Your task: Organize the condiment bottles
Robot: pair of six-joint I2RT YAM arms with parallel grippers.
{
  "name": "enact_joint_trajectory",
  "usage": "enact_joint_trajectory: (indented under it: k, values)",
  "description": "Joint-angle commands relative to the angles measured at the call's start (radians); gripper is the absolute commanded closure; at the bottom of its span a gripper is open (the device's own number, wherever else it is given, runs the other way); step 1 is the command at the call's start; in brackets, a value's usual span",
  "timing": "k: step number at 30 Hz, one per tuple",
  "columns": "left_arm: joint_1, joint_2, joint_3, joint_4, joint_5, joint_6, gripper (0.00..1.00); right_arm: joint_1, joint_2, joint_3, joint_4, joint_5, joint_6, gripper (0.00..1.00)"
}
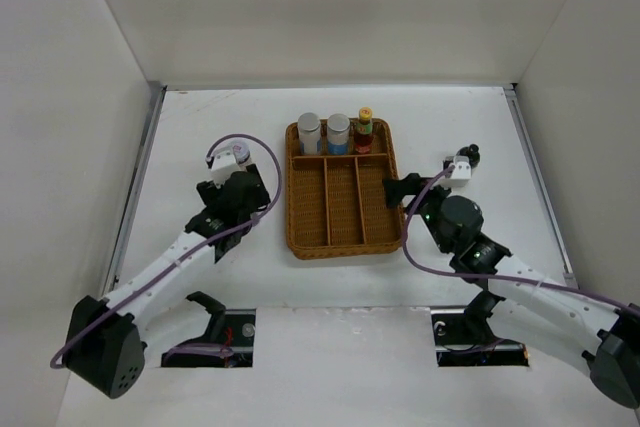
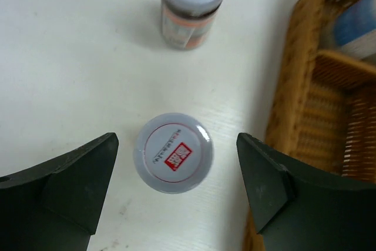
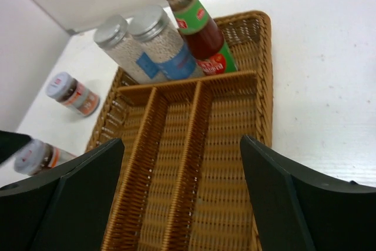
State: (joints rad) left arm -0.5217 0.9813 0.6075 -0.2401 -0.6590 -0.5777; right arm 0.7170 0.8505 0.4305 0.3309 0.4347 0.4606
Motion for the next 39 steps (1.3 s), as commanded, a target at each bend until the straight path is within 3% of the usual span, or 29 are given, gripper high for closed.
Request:
enact_joint_trajectory:
  k: [1, 8, 14, 16, 21, 26, 32, 39]
  values:
    - [0.041, 0.042, -0.008, 0.001, 0.094, -0.008, 0.18, 0.015, -0.018, 0.017, 0.062, -0.021, -0.016, 0.13]
    - [0.056, 0.138, -0.015, 0.057, 0.11, -0.007, 0.24, 0.049, 0.009, 0.04, 0.043, -0.005, -0.028, 0.11]
    - [0.048, 0.116, -0.023, 0.064, 0.099, -0.002, 0.6, 0.054, 0.004, 0.039, 0.037, 0.022, -0.039, 0.09]
    - [0.038, 0.057, 0.01, 0.052, 0.088, 0.009, 0.65, 0.054, 0.004, 0.036, 0.04, 0.022, -0.039, 0.09]
    - [-0.068, 0.017, 0.168, 0.073, 0.052, 0.039, 0.66, 0.054, 0.025, 0.037, 0.048, 0.022, -0.039, 0.08]
    - [-0.14, 0.207, 0.308, 0.186, 0.087, 0.068, 0.66, 0.054, 0.044, 0.039, 0.056, 0.022, -0.036, 0.08]
    - [-0.126, 0.437, 0.405, 0.323, 0.143, 0.094, 0.67, 0.054, 0.051, 0.037, 0.059, 0.018, -0.033, 0.08]
    - [-0.125, 0.626, 0.475, 0.37, 0.205, 0.108, 0.67, 0.054, 0.051, 0.037, 0.059, 0.019, -0.034, 0.07]
